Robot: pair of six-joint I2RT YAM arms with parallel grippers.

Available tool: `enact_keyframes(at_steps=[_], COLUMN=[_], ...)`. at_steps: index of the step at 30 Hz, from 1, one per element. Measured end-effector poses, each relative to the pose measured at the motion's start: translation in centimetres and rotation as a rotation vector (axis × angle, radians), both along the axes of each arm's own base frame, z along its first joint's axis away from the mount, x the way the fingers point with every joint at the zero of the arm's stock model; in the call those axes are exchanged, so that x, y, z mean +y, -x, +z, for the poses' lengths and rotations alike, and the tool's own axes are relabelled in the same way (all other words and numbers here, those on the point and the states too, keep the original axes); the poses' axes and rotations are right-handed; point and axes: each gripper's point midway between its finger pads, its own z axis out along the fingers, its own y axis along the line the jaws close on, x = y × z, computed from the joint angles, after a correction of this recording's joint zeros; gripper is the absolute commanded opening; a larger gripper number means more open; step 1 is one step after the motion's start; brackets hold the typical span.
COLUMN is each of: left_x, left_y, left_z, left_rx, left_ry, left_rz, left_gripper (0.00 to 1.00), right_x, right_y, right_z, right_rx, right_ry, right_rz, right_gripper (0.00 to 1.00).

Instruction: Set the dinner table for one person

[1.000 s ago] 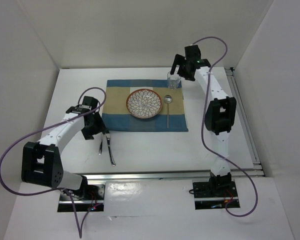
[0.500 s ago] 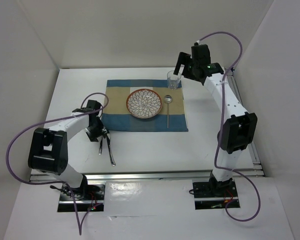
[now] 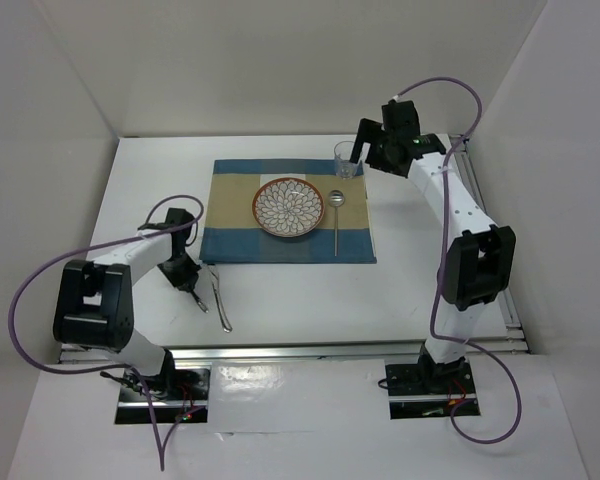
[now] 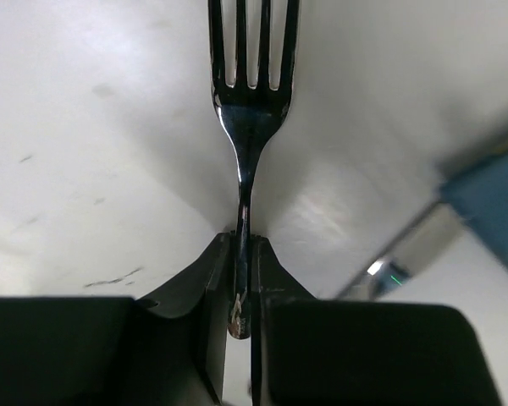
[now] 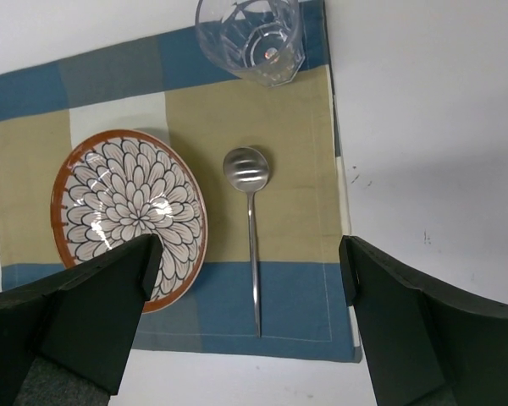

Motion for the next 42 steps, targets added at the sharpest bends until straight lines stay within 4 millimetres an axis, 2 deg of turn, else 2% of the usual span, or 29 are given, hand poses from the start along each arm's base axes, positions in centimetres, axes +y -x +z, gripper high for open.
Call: enact_keyframes(at_steps=[4, 7, 10, 13, 15, 16, 19, 22, 27, 29, 32, 34, 37, 39, 40, 42], left_x=[1.7, 1.8, 0.1, -2.9, -5.2, -6.2, -7.8, -8.3, -8.7, -8.9, -8.9, -8.9, -9.0, -9.0, -9.0, -8.7], left_y=[2.4, 1.4, -2.1, -6.7, -9.5, -10.6, -13.3, -15.8, -19.8, -20.8, -21.3, -21.5, -22.1, -22.1, -21.9, -21.6], left_z=[1.2, 3.8, 7.5, 10.8, 12.0, 12.1, 10.4, 7.8, 4.8, 4.1, 3.8, 3.9, 3.9, 3.8, 3.7, 3.8], left_rx=[0.022, -0.047, -0.149, -0.238, -0.272, -0.28, -0.229, -0.156, -0.104, -0.1, -0.092, -0.093, -0.095, -0.086, -0.078, -0.066], left_ry=[-0.045, -0.064, -0.075, -0.1, -0.111, -0.115, -0.147, -0.185, -0.237, -0.24, -0.247, -0.252, -0.256, -0.257, -0.256, -0.253], left_rz=[0.062, 0.018, -0.115, -0.249, -0.314, -0.342, -0.384, -0.409, -0.447, -0.469, -0.502, -0.525, -0.546, -0.55, -0.552, -0.547], left_gripper=[0.0, 0.0, 0.0, 0.0, 0.0, 0.0, 0.0, 0.0, 0.0, 0.0, 0.0, 0.18, 0.32, 0.45, 0.6, 0.73], right_x=[-0.4, -0.4, -0.4, -0.3, -0.3, -0.3, -0.3, -0.1, 1.0, 2.1, 3.2, 3.5, 3.6, 3.8, 4.2, 5.7], right_y=[0.4, 0.7, 1.3, 2.5, 3.5, 4.0, 6.0, 8.3, 11.2, 12.4, 14.1, 15.2, 16.5, 16.8, 17.0, 17.8], right_z=[0.9, 1.3, 1.0, 0.3, -0.4, -0.7, -1.8, -2.8, -2.9, -3.2, -4.6, -5.8, -7.1, -7.5, -7.5, -7.5], right_rx=[-0.019, -0.025, -0.017, 0.007, 0.028, 0.04, 0.078, 0.119, 0.153, 0.169, 0.216, 0.257, 0.307, 0.319, 0.32, 0.319], right_ry=[-0.004, -0.006, -0.006, -0.002, -0.002, -0.003, -0.006, -0.023, -0.05, -0.052, -0.038, -0.024, -0.012, -0.011, -0.011, -0.005], right_rz=[-0.006, -0.003, 0.006, 0.019, 0.027, 0.029, 0.039, 0.058, 0.101, 0.135, 0.169, 0.182, 0.188, 0.189, 0.195, 0.223], right_gripper=[0.99, 0.99, 0.99, 0.99, 0.99, 0.99, 0.99, 0.99, 0.99, 0.99, 0.99, 0.99, 0.99, 0.99, 0.99, 0.99])
